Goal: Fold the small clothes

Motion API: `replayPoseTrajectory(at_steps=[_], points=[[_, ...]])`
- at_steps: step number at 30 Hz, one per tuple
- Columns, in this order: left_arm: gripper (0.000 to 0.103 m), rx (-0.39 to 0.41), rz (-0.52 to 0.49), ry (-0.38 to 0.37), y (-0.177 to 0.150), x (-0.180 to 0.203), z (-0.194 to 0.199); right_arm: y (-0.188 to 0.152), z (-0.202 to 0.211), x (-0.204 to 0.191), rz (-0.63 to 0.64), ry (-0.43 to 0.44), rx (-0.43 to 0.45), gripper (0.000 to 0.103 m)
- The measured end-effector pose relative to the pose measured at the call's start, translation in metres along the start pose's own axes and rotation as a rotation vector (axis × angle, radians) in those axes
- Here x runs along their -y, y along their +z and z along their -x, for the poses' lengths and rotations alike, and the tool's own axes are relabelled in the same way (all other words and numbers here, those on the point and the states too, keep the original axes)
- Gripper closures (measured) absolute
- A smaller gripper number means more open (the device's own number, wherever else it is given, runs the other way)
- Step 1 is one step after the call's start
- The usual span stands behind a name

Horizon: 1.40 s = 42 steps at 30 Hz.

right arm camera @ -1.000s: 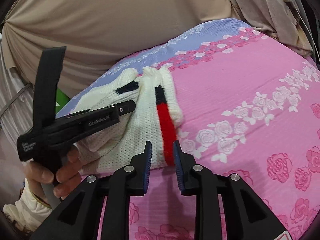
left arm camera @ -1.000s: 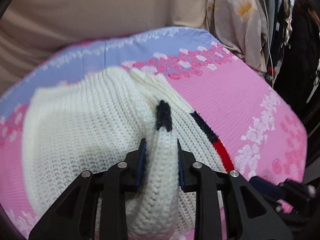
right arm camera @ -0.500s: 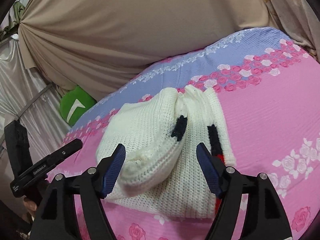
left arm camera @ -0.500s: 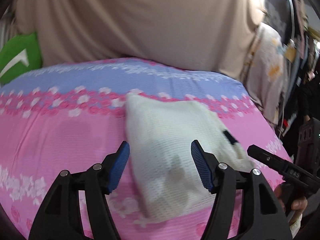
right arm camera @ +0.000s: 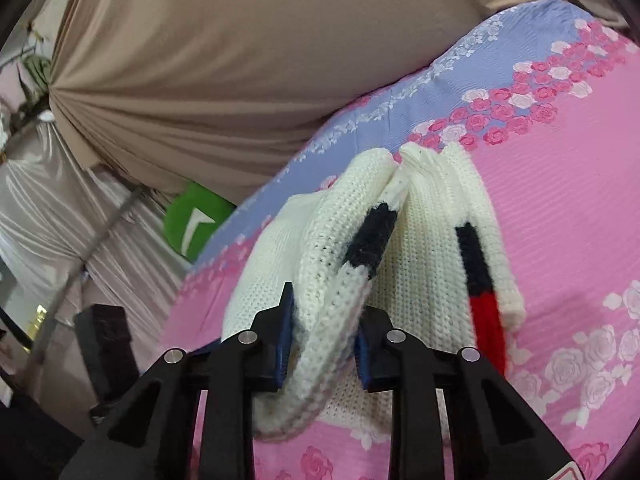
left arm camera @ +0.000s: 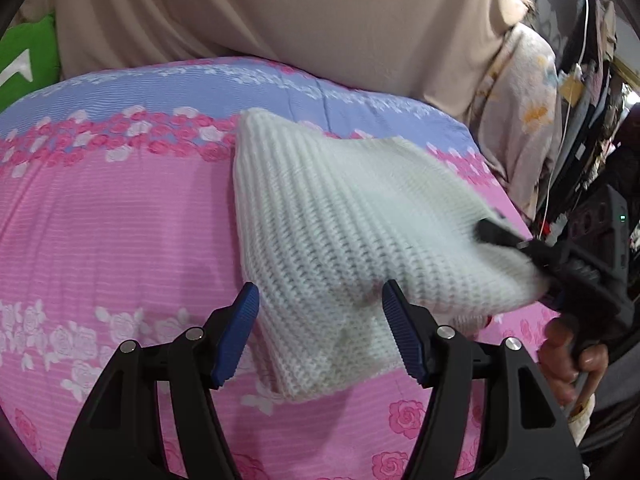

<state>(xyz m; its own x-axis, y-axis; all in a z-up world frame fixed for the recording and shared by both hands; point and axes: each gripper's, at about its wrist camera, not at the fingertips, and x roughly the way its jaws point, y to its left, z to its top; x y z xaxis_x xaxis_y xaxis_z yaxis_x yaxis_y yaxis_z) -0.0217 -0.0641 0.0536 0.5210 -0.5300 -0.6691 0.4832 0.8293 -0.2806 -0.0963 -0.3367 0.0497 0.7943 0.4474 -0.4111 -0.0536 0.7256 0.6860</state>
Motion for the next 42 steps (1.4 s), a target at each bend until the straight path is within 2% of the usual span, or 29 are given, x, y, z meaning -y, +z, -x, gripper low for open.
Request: replayPoseTrajectory(at_steps=[1, 2, 4, 6, 7, 9, 11, 14, 17, 20, 21, 22, 23, 26, 28, 30, 31, 32, 34, 36, 40, 42], points=[[0.041, -0.011, -0.004, 0.004, -0.002, 0.001, -0.005, -0.002, 0.005, 0.008, -0.019, -0.019, 0.005, 0.079], [0.041, -0.026, -0.008, 0.014, -0.004, 0.001, -0.012, -0.006, 0.004, 0.022, -0.034, -0.077, -0.008, 0.078], [0.040, -0.060, -0.007, 0.018, -0.008, 0.000, -0.027, -0.013, -0.007, 0.044, -0.057, -0.164, -0.063, 0.079], [0.039, -0.089, 0.001, 0.031, -0.012, 0.000, -0.039, -0.015, 0.003, 0.047, -0.087, -0.115, -0.050, 0.074], [0.039, -0.093, 0.004, 0.032, -0.013, -0.001, -0.041, -0.015, 0.012, 0.041, -0.066, -0.133, -0.025, 0.069], [0.039, -0.090, 0.008, 0.032, -0.015, -0.001, -0.039, -0.012, 0.034, 0.021, 0.021, -0.230, 0.066, 0.057], [0.039, -0.087, 0.003, 0.038, -0.014, -0.001, -0.038, -0.010, 0.048, 0.004, 0.090, -0.281, 0.119, 0.054], [0.041, -0.089, 0.011, 0.024, -0.015, 0.000, -0.034, -0.006, 0.040, -0.010, 0.156, -0.252, 0.086, 0.053], [0.040, -0.084, -0.013, -0.011, -0.019, 0.009, -0.027, -0.009, 0.017, -0.012, 0.192, -0.265, 0.022, 0.053], [0.037, -0.096, -0.041, 0.010, -0.023, 0.014, -0.032, -0.007, -0.011, -0.001, 0.192, -0.297, -0.033, 0.053], [0.037, -0.114, -0.033, 0.011, -0.024, 0.012, -0.036, -0.005, -0.018, 0.001, 0.191, -0.300, -0.051, 0.075], [0.037, -0.132, -0.017, 0.004, -0.026, 0.008, -0.040, -0.001, -0.019, 0.000, 0.197, -0.283, -0.060, 0.087], [0.037, -0.140, -0.009, -0.003, -0.026, 0.006, -0.042, 0.002, -0.014, -0.004, 0.195, -0.244, -0.048, 0.088], [0.036, -0.141, -0.035, 0.006, -0.027, 0.006, -0.041, 0.017, 0.021, -0.013, 0.186, -0.105, 0.072, 0.090], [0.036, -0.141, -0.060, 0.014, -0.029, 0.007, -0.041, 0.025, 0.023, -0.001, 0.160, -0.138, 0.080, 0.090], [0.036, -0.138, -0.091, 0.035, -0.030, 0.012, -0.042, 0.027, -0.005, 0.026, 0.144, -0.297, -0.002, 0.090], [0.036, -0.137, -0.099, 0.042, -0.030, 0.013, -0.043, 0.024, -0.019, 0.040, 0.117, -0.312, -0.051, 0.090], [0.036, -0.136, -0.104, 0.047, -0.030, 0.013, -0.043, 0.022, -0.019, 0.048, 0.081, -0.253, -0.035, 0.090], [0.036, -0.138, -0.101, 0.043, -0.029, 0.012, -0.043, 0.025, -0.008, 0.045, 0.050, -0.221, -0.017, 0.089], [0.036, -0.140, -0.092, 0.037, -0.029, 0.011, -0.043, 0.024, 0.004, 0.034, 0.047, -0.191, 0.008, 0.081], [0.038, -0.135, -0.064, -0.005, -0.029, 0.008, -0.034, 0.004, 0.028, 0.005, 0.126, -0.190, 0.030, 0.080], [0.038, -0.119, -0.065, -0.016, -0.029, 0.012, -0.025, -0.010, 0.039, -0.006, 0.173, -0.183, 0.029, 0.069]])
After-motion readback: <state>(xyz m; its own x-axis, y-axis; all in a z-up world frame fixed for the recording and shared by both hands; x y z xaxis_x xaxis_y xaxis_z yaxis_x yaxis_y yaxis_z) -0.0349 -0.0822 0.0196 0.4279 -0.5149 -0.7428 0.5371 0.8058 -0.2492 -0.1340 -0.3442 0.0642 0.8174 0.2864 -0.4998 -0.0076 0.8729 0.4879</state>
